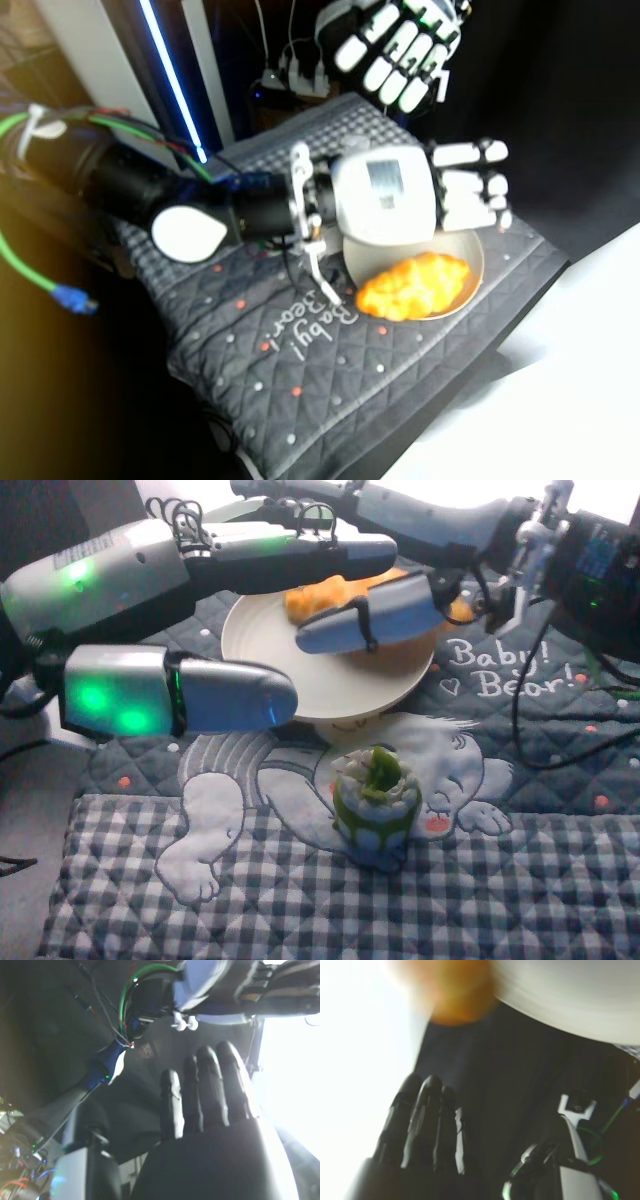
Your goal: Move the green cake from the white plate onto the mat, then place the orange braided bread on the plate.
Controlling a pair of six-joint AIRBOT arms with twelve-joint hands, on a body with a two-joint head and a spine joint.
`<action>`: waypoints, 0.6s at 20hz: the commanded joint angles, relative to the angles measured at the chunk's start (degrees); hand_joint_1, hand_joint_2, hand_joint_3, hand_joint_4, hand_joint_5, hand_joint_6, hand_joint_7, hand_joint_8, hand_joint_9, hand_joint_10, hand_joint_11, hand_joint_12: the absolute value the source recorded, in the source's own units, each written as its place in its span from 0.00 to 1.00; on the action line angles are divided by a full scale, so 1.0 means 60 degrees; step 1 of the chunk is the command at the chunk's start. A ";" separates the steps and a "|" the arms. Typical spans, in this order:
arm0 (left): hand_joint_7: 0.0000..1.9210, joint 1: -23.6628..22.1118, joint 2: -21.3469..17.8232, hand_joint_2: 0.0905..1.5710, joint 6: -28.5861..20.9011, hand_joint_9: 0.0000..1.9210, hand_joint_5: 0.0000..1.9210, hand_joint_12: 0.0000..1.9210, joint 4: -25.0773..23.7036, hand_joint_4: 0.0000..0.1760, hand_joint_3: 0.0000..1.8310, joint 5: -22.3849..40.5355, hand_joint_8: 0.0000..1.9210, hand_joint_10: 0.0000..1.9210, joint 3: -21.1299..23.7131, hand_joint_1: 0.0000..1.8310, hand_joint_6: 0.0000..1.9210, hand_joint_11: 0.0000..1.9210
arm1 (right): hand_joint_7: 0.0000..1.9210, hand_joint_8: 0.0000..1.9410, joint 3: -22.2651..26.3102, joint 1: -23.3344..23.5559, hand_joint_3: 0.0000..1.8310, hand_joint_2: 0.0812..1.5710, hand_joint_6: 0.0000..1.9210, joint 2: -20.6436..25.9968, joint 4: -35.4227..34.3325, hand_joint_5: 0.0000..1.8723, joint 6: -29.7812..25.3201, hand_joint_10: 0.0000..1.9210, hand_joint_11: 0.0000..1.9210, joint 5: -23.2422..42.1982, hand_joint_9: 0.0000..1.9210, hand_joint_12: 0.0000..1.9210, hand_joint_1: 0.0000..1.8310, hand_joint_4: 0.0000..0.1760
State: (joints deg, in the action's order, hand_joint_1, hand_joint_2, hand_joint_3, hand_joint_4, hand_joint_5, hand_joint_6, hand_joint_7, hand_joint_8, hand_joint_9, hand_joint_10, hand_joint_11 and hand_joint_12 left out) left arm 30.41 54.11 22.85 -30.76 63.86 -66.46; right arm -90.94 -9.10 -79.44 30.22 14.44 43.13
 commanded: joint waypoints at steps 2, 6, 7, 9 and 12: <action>0.13 0.0005 -0.0039 0.70 -0.0048 0.13 0.15 0.08 0.0556 0.78 0.00 0.0914 0.00 0.00 0.0034 0.32 0.00 0.09 | 0.15 0.00 0.0250 0.0140 0.00 0.63 0.00 0.0577 -0.0385 0.06 -0.0031 0.00 0.03 0.1311 0.17 0.36 0.36 0.20; 0.09 0.0191 -0.0104 0.54 -0.0057 0.11 0.12 0.04 0.0780 0.86 0.00 0.0922 0.00 0.00 0.0093 0.40 0.00 0.11 | 0.20 0.00 0.1038 0.0128 0.00 0.57 0.00 0.1389 -0.0375 0.16 -0.0031 0.00 0.15 0.1752 0.22 0.32 0.45 0.39; 0.10 0.0258 -0.0135 0.54 -0.0056 0.11 0.12 0.04 0.0863 0.97 0.00 0.0943 0.01 0.00 0.0116 0.39 0.00 0.13 | 0.17 0.00 0.1228 0.0123 0.00 0.56 0.00 0.1552 -0.0375 0.14 -0.0031 0.00 0.08 0.1827 0.20 0.41 0.44 0.58; 0.11 0.0364 -0.0168 0.53 -0.0055 0.16 0.11 0.05 0.0990 0.86 0.00 0.0984 0.00 0.01 0.0127 0.40 0.00 0.15 | 0.18 0.00 0.1547 0.0068 0.00 0.53 0.00 0.1824 -0.0351 0.14 -0.0017 0.00 0.03 0.2039 0.19 0.44 0.40 0.49; 0.11 0.0451 -0.0189 0.58 -0.0044 0.16 0.13 0.05 0.1109 0.39 0.01 0.0986 0.00 0.00 0.0123 0.34 0.00 0.15 | 0.17 0.00 0.1765 -0.0242 0.00 0.51 0.00 0.2007 -0.0356 0.12 0.0008 0.00 0.02 0.2342 0.16 0.31 0.40 0.61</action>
State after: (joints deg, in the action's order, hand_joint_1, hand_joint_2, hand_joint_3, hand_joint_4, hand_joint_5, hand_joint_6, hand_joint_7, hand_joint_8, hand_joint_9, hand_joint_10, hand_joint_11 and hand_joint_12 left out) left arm 33.52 53.32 22.79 -27.14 63.09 -65.69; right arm -80.34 -11.18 -68.27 30.85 14.61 51.70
